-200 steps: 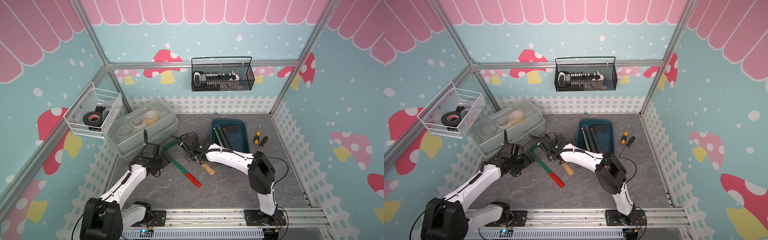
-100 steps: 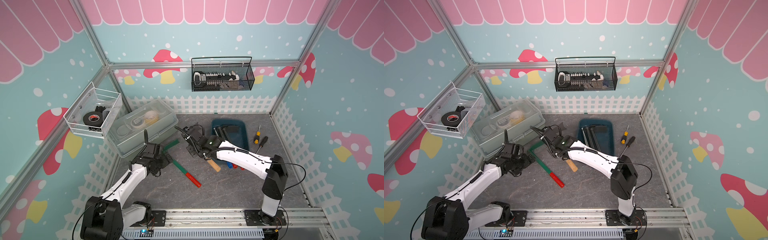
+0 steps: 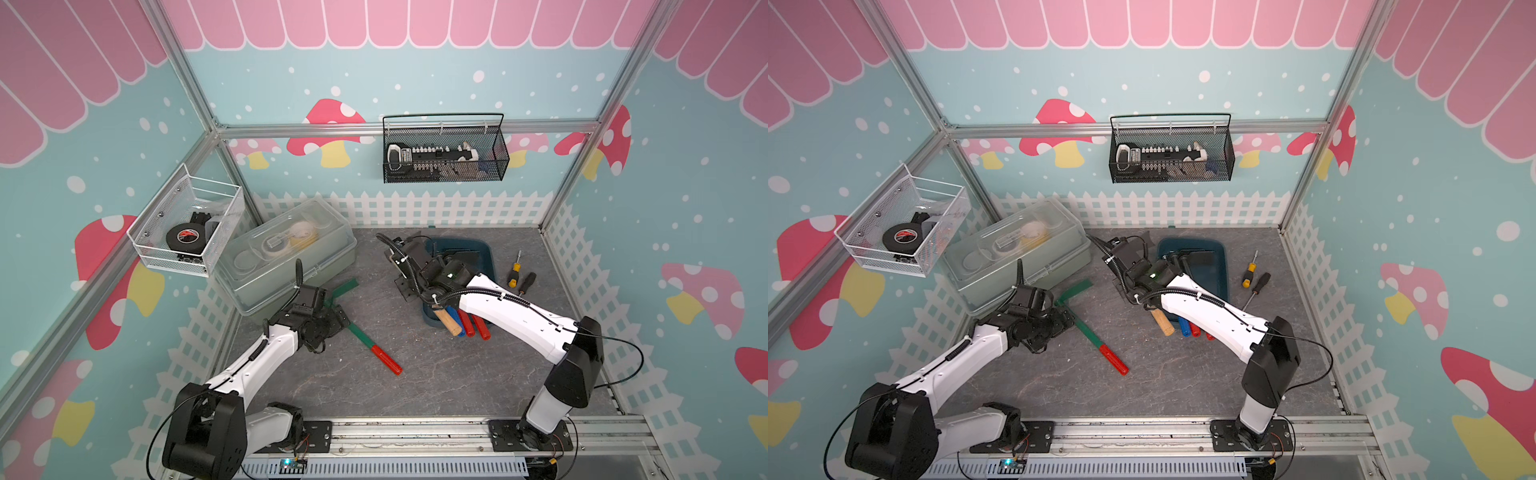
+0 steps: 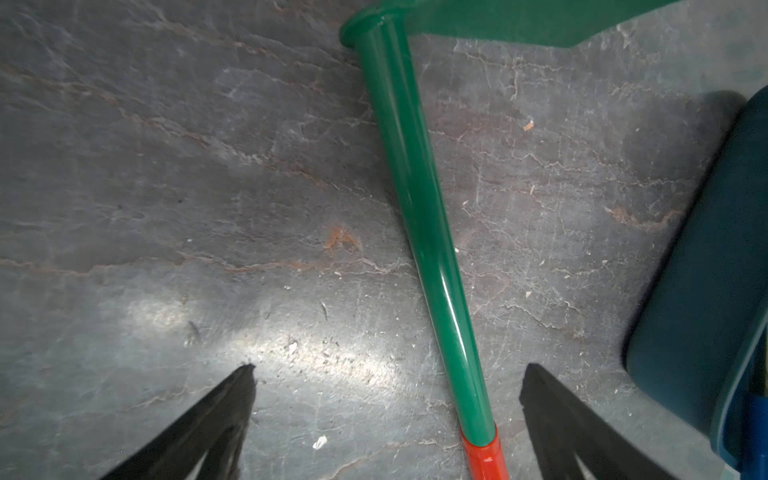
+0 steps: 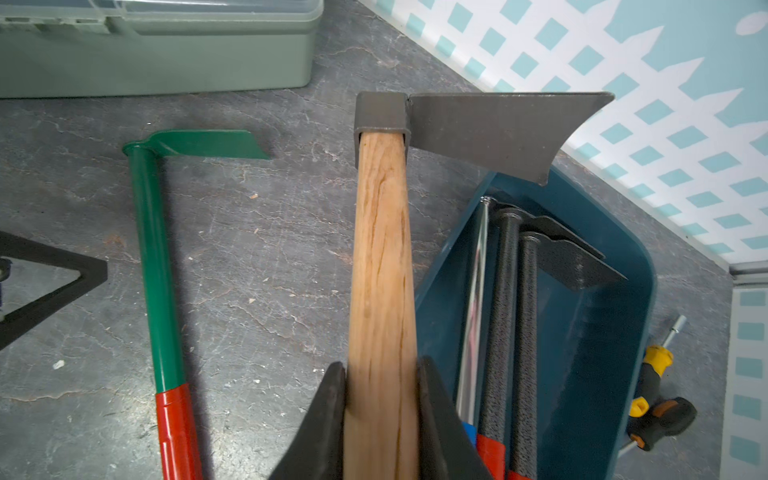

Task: Put the small hoe into the storage box
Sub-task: Place the hoe in the storage box.

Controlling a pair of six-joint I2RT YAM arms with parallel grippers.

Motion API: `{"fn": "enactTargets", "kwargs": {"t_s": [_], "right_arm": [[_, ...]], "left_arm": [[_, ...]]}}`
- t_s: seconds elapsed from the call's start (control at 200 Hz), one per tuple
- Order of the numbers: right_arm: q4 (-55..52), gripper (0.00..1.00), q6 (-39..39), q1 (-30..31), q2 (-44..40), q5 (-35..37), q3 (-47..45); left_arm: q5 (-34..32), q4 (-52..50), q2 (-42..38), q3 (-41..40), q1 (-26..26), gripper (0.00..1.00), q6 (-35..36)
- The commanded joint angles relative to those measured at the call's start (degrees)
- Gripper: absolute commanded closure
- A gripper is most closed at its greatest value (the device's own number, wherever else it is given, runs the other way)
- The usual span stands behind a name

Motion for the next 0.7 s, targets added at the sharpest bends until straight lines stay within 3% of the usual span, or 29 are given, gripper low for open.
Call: {"fn": "enactTargets", "kwargs": {"t_s": [0.0, 0.32, 0.695], "right_arm": [[1.8, 1.00, -0.5, -2.2, -3.8, 1.9, -1.7], [2.9, 1.00, -0.4, -9.7, -10.3, 0.8, -9.8], [5.7, 1.00, 1.6, -16.4, -12.2, -0.3, -16.9]], "left_arm": [[-0.8, 0.8, 0.9, 2.4, -1.4, 0.01, -0.7], [-1.7, 1.4, 4.8, 5.8, -5.2, 0.01, -1.1], [-2.0, 1.7, 6.1, 6.3, -6.6, 0.01, -1.4]]}}
